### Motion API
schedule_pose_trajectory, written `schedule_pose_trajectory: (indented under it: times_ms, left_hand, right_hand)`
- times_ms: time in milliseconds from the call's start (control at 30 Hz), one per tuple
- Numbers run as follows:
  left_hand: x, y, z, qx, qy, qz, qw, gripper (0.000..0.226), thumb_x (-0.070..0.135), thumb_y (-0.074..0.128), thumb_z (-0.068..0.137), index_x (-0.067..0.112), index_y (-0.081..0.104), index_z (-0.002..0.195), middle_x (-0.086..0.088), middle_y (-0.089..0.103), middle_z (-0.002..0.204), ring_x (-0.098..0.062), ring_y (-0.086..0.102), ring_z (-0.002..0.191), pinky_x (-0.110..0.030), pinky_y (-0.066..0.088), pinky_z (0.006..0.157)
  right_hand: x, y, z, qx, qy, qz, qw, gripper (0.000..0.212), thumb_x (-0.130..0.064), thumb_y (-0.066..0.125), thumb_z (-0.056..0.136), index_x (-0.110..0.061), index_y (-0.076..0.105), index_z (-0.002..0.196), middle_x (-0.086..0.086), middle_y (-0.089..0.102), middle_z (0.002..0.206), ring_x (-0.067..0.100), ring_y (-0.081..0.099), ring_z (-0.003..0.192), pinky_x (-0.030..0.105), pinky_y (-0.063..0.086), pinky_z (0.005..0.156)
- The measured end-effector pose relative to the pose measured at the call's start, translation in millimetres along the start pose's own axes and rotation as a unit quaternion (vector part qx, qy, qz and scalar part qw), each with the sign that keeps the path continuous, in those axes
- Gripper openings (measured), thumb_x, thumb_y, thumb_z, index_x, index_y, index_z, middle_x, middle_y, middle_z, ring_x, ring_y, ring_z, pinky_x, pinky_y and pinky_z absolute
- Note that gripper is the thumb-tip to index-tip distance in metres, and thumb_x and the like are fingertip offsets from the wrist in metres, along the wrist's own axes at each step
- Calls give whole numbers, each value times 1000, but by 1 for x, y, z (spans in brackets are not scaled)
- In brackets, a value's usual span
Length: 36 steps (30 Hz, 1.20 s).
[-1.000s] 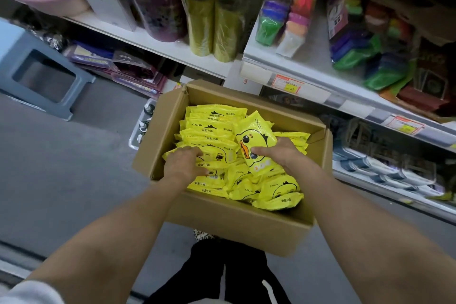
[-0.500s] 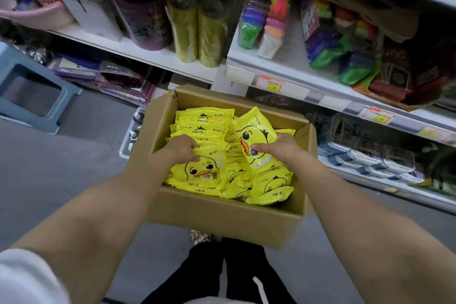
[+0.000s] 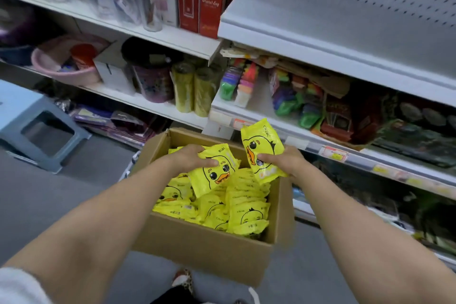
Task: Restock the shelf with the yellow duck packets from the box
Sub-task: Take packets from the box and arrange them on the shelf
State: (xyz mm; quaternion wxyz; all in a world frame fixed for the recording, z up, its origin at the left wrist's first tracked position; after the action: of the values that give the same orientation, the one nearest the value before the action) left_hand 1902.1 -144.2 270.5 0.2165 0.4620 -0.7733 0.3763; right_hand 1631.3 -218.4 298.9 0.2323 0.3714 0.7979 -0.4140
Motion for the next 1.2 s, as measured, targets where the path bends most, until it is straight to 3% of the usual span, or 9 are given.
schedule_pose_trajectory:
  times_ms: [100, 267, 400, 533, 667, 933, 1100, 1167, 1200]
  left_hand:
    - [17, 4, 0, 3, 21, -46, 999, 107, 69, 89, 34, 26, 59, 128, 2, 69, 120, -20, 66, 108, -44, 49, 99]
    - [96, 23, -56, 45, 64, -29, 997, 44, 22, 89, 67, 15, 70, 105, 1, 76, 91, -17, 71, 87, -34, 54, 86]
    - [139, 23, -79, 93, 76, -34, 992, 40, 23, 91, 63, 16, 73, 99, -2, 76, 91, -23, 72, 88, -42, 56, 89]
    - [183, 10, -98, 124, 96, -30, 987, 40, 12, 88, 68, 8, 70, 104, -5, 75, 86, -20, 73, 75, -32, 58, 66]
    - [228, -11, -110, 144, 133, -17, 980, 30, 9, 85, 72, 13, 71, 98, -2, 75, 80, -19, 72, 71, -30, 57, 61]
    - [305, -67, -92, 139, 180, -5, 974, 36, 6, 85, 69, 9, 71, 102, -11, 76, 89, -28, 73, 78, -48, 60, 77]
    - [347, -121, -59, 142, 192, 54, 970, 38, 10, 87, 68, 9, 70, 102, -5, 75, 81, -17, 72, 65, -29, 58, 57]
    - [360, -145, -39, 149, 185, 75, 968, 54, 18, 93, 59, 5, 67, 104, -7, 74, 85, -19, 72, 68, -30, 57, 59]
    - [366, -157, -28, 152, 183, 81, 968, 75, 26, 97, 46, 4, 65, 110, -9, 74, 93, -23, 72, 76, -34, 59, 67]
  right_hand:
    - [-1, -36, -18, 7, -52, -18, 998, 31, -34, 88, 71, -21, 70, 93, -2, 71, 87, 13, 67, 74, 23, 52, 55]
    - [-12, -97, -46, 37, -140, -58, 988, 31, -36, 89, 69, -20, 75, 91, -2, 76, 93, 17, 70, 86, 35, 57, 82]
    - [-37, -143, -67, 43, -204, -77, 975, 33, -34, 90, 68, -22, 74, 95, -3, 75, 91, 15, 69, 85, 31, 54, 79]
    - [-64, -182, -78, 64, -236, -77, 967, 44, -39, 92, 62, -20, 73, 96, -3, 76, 92, 17, 72, 86, 37, 58, 85]
    - [-95, -213, -82, 73, -265, -37, 961, 40, -33, 94, 60, -21, 73, 92, -2, 77, 90, 20, 73, 85, 39, 59, 83]
    - [-148, -244, -74, 88, -287, 49, 953, 33, -13, 88, 72, -15, 71, 100, -5, 74, 83, 6, 68, 64, 18, 50, 50]
    - [-187, -253, -47, 121, -267, 41, 955, 33, -18, 89, 70, -14, 72, 98, 1, 76, 89, 15, 70, 73, 24, 51, 56]
    - [-202, -254, -34, 144, -254, 27, 956, 33, -22, 91, 68, -14, 72, 94, -1, 75, 85, 14, 70, 74, 22, 49, 55]
    - [-208, -254, -27, 155, -249, 19, 956, 33, -23, 91, 67, -15, 72, 92, -2, 75, 84, 11, 69, 73, 19, 48, 53]
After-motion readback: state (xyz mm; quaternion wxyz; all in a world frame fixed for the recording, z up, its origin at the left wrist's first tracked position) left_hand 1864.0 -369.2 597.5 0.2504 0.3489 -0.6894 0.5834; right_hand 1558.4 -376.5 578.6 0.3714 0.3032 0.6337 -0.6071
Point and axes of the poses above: each hand's wrist, its own z-axis towards the middle knuckle, its own y-axis out of the palm, x = y × z, the point moved 1 cm from there along z, towards the middle knuckle
